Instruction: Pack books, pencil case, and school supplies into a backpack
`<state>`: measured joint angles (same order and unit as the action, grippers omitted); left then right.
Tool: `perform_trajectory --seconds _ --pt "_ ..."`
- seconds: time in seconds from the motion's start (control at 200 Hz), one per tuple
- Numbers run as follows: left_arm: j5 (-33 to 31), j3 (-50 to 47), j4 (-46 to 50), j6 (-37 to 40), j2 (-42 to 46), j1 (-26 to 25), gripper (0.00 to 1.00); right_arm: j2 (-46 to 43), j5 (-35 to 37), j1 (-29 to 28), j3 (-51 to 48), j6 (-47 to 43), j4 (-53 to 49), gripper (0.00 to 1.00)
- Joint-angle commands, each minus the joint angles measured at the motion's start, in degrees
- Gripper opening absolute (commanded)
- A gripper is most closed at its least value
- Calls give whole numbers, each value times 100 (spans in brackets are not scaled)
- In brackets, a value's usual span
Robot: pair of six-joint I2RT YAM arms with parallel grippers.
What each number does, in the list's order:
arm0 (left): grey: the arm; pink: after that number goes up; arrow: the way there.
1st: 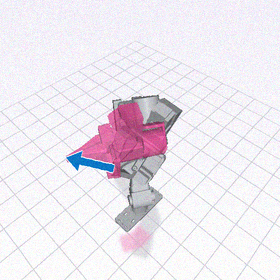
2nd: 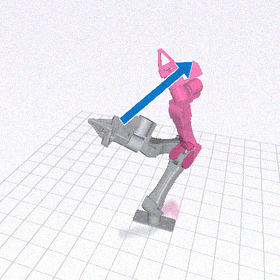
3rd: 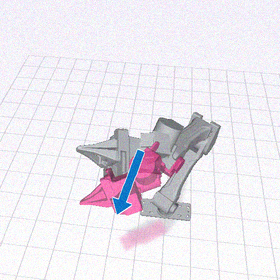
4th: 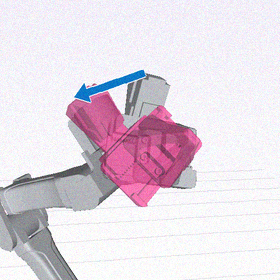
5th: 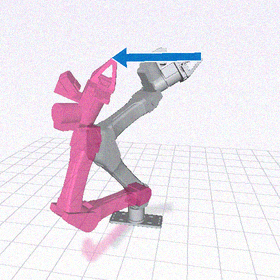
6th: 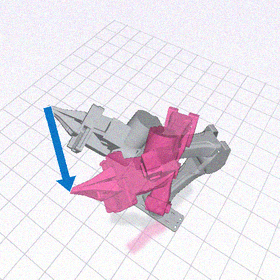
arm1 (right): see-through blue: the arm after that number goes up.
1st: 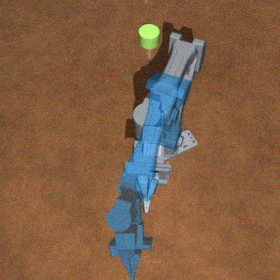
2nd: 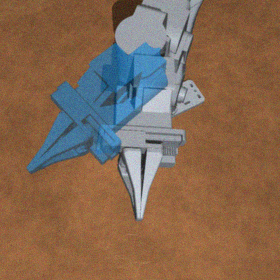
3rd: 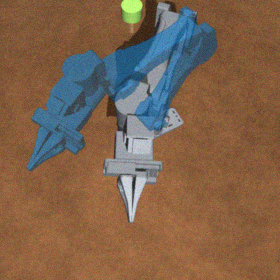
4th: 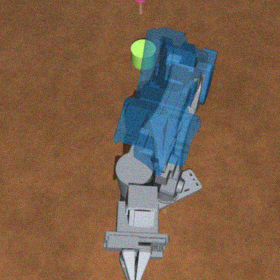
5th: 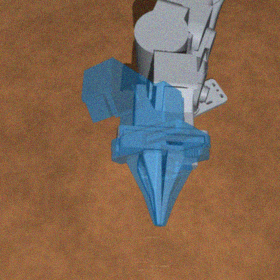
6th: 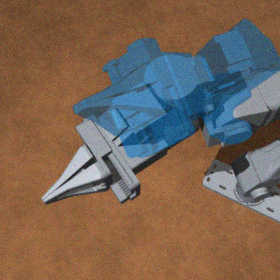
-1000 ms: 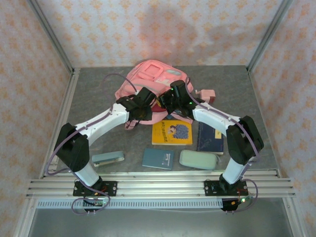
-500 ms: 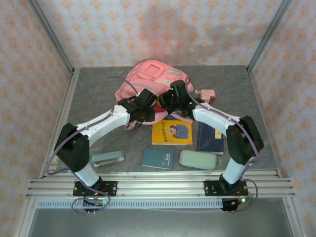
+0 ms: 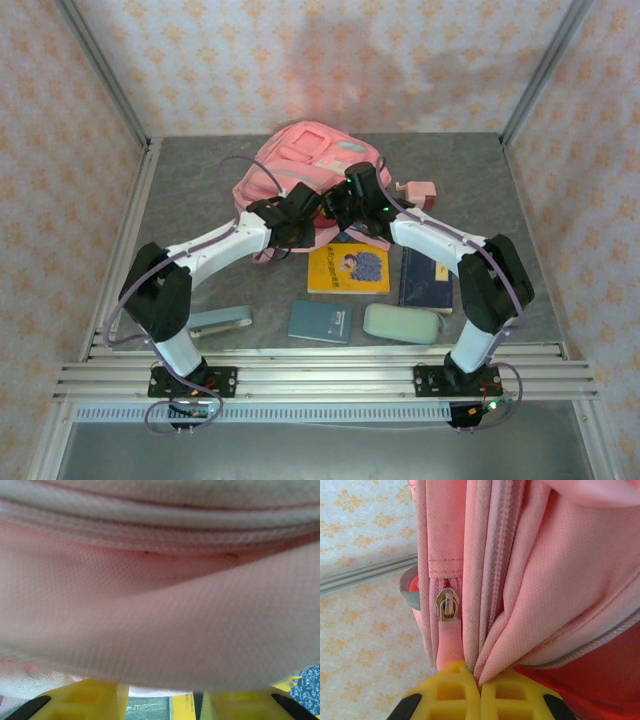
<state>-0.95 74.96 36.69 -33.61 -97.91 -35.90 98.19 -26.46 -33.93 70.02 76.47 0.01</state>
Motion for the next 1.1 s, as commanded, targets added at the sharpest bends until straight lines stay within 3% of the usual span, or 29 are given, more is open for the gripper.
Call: perform_trajectory --seconds 0.0,0.21,0.31,0.55,1.096 --pt "-355 286 25 -58 -174 -5 37 -151 -110 -21 21 112 812 0" --pt "-519 397 -2 -7 -186 -5 13 -142 -133 -52 -82 193 1013 0" --pt "-572 375 30 29 -139 -5 7 -139 -120 -45 -120 169 1020 0" --pt "-629 124 112 150 214 -5 0 -194 -37 49 -155 -130 777 0" --pt "-461 -611 164 267 842 405 0 -378 181 185 -208 -715 195 0"
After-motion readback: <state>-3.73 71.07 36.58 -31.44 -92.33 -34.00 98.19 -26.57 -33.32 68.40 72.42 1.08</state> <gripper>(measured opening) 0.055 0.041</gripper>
